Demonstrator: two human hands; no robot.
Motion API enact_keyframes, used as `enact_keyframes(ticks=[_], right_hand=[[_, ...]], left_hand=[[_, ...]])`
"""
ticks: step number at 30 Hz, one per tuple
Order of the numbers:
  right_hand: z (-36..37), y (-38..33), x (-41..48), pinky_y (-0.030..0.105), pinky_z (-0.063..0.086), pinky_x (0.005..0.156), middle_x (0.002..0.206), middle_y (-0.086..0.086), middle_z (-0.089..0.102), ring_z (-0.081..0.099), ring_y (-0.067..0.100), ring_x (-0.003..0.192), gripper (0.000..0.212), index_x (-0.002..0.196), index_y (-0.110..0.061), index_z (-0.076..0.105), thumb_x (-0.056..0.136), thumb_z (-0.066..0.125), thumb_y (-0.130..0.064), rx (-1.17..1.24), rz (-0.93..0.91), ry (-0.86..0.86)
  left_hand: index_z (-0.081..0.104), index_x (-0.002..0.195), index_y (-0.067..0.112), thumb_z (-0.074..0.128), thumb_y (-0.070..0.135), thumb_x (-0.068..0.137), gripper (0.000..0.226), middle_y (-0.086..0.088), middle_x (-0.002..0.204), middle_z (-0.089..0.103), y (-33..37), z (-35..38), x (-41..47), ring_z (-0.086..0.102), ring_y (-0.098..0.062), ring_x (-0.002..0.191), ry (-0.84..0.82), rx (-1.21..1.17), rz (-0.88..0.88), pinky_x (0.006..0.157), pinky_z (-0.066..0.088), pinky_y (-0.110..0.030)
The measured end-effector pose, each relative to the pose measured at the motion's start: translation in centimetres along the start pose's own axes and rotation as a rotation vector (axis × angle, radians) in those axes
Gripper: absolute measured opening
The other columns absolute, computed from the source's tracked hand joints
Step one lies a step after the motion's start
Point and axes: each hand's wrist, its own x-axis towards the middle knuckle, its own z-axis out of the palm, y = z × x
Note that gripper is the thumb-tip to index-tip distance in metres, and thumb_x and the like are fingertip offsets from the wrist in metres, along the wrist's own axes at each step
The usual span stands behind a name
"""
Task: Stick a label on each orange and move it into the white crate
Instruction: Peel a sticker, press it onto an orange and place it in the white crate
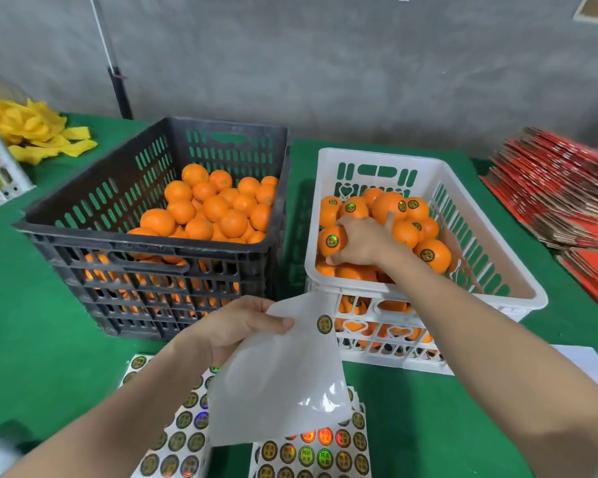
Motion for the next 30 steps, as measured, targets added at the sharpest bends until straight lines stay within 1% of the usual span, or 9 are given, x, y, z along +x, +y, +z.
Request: enact_keyframes(ticks=[3, 5, 7, 10, 15, 18, 21, 25, 30], right_hand=[[-0.7, -0.5, -1.1, 0.062, -0.005, 0.11, 0.137, 0.006, 0.049, 0.033, 0.029, 0.134, 0.073, 0.14, -0.021, 0.035, 0.08, 0.068, -0.043, 0.032, -0.066, 0.04], [-1.7, -0.9, -3.8, 0.047, 0.017, 0.113, 0.134, 0.004, 0.053, 0.042, 0.022, 0.129, 0.057, 0.135, -0.02, 0.045, 0.084, 0.067, -0.032, 0.348, -0.195, 0.283], [-2.3, -1.2, -7.5, 0.027, 0.046, 0.091, 0.105, -0.005, 0.066, 0.059, 0.009, 0.1, 0.027, 0.113, -0.017, 0.063, 0.086, 0.067, -0.019, 0.722, -0.423, 0.377], [-1.1, -2.0, -12.7, 0.019, 0.043, 0.053, 0.069, -0.008, 0.063, 0.056, 0.004, 0.06, 0.017, 0.087, -0.029, 0.064, 0.085, 0.067, -0.013, 0.771, -0.52, 0.173], [2.1, -2.8, -14.3, 0.037, 0.047, 0.064, 0.061, 0.008, 0.059, 0.055, 0.022, 0.059, 0.024, 0.087, -0.03, 0.06, 0.084, 0.069, -0.008, 0.881, -0.404, 0.048], [3.2, -2.7, -14.1, 0.028, 0.041, 0.054, 0.058, -0.004, 0.057, 0.047, 0.007, 0.05, 0.016, 0.089, -0.027, 0.069, 0.083, 0.071, -0.012, 0.791, -0.401, 0.053], [3.9, -2.8, -14.8, 0.019, 0.043, 0.058, 0.072, -0.009, 0.066, 0.052, 0.0, 0.057, 0.015, 0.097, -0.02, 0.075, 0.082, 0.072, -0.016, 0.582, -0.5, 0.192], [4.7, -2.8, -15.2, 0.025, 0.045, 0.048, 0.066, 0.005, 0.058, 0.058, 0.021, 0.06, 0.014, 0.085, -0.017, 0.077, 0.072, 0.078, -0.011, 0.372, -0.66, 0.425], [5.3, -3.0, -15.1, 0.02, 0.038, 0.057, 0.073, 0.007, 0.057, 0.054, 0.017, 0.071, 0.006, 0.077, -0.012, 0.075, 0.073, 0.077, -0.008, 0.341, -0.8, 0.472]], left_hand=[[0.072, 0.099, -0.001, 0.075, 0.016, 0.068, 0.036, -0.021, 0.101, 0.071, -0.3, -0.9, -0.2, 0.071, -0.031, 0.083, -0.046, -0.048, 0.019, 0.074, 0.058, -0.037], [0.073, 0.099, 0.001, 0.076, 0.017, 0.065, 0.038, -0.019, 0.098, 0.072, -0.4, -1.4, -0.3, 0.072, -0.029, 0.082, -0.088, -0.064, 0.037, 0.072, 0.058, -0.035], [0.075, 0.095, 0.004, 0.074, 0.016, 0.067, 0.031, -0.017, 0.095, 0.073, -0.3, -1.9, -0.3, 0.072, -0.027, 0.08, -0.094, -0.022, 0.038, 0.071, 0.058, -0.034], [0.076, 0.092, 0.006, 0.066, 0.013, 0.075, 0.021, -0.015, 0.094, 0.074, 0.0, -2.1, -0.1, 0.072, -0.026, 0.079, -0.085, 0.031, 0.018, 0.071, 0.058, -0.033], [0.073, 0.095, 0.005, 0.064, 0.011, 0.076, 0.022, -0.015, 0.096, 0.072, 0.2, -1.4, 0.4, 0.071, -0.025, 0.079, -0.124, 0.082, 0.002, 0.076, 0.058, -0.034], [0.074, 0.096, 0.004, 0.063, 0.01, 0.077, 0.022, -0.015, 0.097, 0.072, 1.0, -1.1, 0.4, 0.071, -0.025, 0.081, -0.171, 0.141, -0.028, 0.076, 0.058, -0.034], [0.075, 0.092, 0.005, 0.062, 0.009, 0.076, 0.021, -0.013, 0.092, 0.073, 1.3, -1.0, 0.3, 0.071, -0.024, 0.078, -0.161, 0.147, -0.051, 0.074, 0.058, -0.034], [0.065, 0.117, 0.002, 0.057, -0.002, 0.081, 0.036, -0.016, 0.103, 0.07, 0.8, -0.8, 0.4, 0.068, -0.028, 0.088, -0.184, 0.112, -0.076, 0.082, 0.055, -0.04], [0.061, 0.124, 0.004, 0.047, -0.007, 0.09, 0.038, -0.015, 0.107, 0.068, 0.8, -0.9, 0.3, 0.064, -0.032, 0.096, -0.169, 0.204, -0.102, 0.083, 0.055, -0.042]])
